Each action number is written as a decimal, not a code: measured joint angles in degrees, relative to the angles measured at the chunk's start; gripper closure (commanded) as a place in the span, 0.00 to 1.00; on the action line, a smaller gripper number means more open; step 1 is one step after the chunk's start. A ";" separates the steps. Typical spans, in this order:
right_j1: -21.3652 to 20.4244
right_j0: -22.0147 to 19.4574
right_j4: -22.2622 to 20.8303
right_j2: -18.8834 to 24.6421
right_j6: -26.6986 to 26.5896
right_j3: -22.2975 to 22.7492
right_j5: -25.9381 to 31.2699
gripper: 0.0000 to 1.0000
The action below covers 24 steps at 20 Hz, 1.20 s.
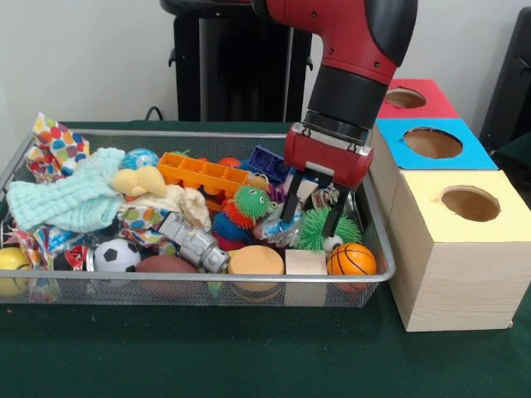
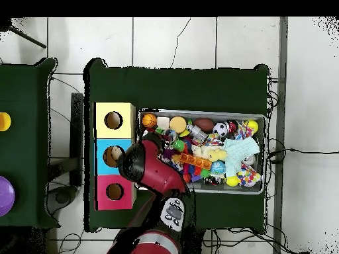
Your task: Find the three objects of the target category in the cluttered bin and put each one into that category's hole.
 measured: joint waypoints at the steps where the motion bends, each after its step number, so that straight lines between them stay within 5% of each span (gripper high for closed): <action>1: -0.05 0.29 0.35 -0.29 0.00 0.00 0.00 0.00; 24: 4.46 0.83 3.04 -1.66 0.74 0.17 -0.03 0.00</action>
